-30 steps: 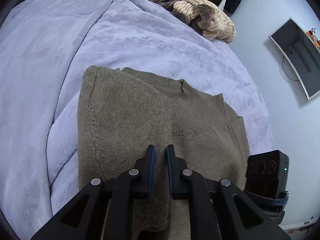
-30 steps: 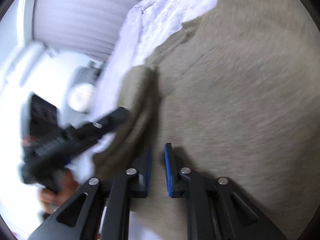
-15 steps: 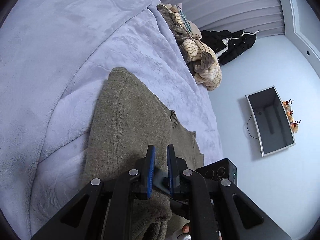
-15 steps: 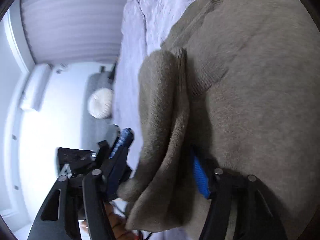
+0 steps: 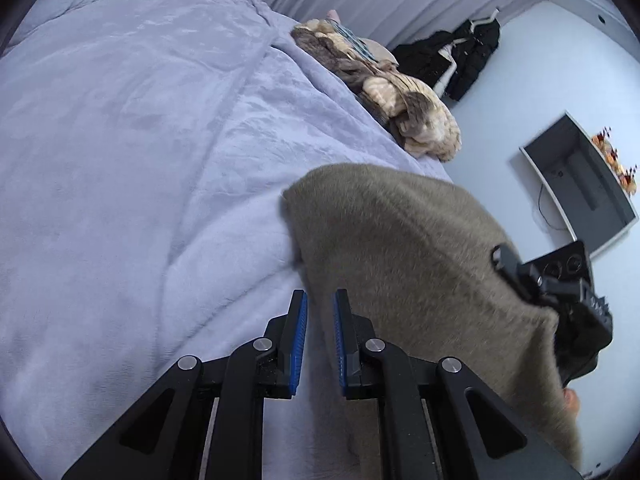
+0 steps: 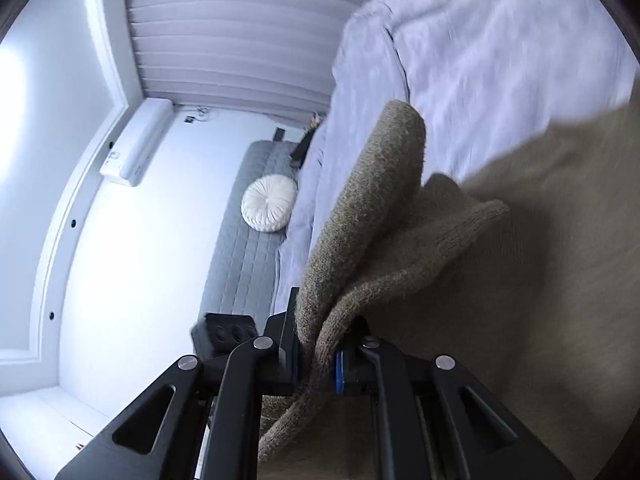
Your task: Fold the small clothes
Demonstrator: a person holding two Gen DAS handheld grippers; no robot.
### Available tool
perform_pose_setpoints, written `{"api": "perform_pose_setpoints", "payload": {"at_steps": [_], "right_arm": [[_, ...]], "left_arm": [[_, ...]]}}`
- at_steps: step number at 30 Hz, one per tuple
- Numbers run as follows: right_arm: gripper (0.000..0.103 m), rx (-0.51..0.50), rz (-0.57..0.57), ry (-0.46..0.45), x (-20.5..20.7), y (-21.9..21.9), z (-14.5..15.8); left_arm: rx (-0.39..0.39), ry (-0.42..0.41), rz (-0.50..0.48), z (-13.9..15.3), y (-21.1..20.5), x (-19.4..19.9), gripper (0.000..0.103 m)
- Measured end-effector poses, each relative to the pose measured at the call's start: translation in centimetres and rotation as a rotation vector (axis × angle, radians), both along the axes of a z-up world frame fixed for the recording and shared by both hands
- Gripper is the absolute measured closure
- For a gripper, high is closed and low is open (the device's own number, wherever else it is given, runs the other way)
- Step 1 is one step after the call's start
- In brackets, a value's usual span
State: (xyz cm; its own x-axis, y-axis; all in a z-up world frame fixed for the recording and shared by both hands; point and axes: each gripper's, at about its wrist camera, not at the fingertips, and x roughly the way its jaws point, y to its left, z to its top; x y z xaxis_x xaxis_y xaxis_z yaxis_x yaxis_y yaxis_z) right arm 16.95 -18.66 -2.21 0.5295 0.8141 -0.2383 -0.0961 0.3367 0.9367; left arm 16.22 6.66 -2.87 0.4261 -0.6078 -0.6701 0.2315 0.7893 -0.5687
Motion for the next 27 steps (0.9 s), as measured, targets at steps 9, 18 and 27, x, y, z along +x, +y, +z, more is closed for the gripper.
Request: {"api": "perform_pose_setpoints", "payload": {"at_steps": [9,18,27], "right_arm": [[0.089,-0.142,-0.230,0.112,-6.9,-14.2,-5.0],[0.050,-0.014,-0.256,0.180,-7.2,-16.8,-9.3],[0.090,-0.357,-0.301,0.001,-5.8,-13.3,-1.1]], "left_arm": [[0.183,-0.004,-0.235,-3.0,-14.1,-1.9,0.090],[0.270,-0.051,-0.194,-2.2,-14.6,-2.5,0.089],[0.365,-0.105,-0.149,-1.7,-14.1,-1.8,0.089]]}}
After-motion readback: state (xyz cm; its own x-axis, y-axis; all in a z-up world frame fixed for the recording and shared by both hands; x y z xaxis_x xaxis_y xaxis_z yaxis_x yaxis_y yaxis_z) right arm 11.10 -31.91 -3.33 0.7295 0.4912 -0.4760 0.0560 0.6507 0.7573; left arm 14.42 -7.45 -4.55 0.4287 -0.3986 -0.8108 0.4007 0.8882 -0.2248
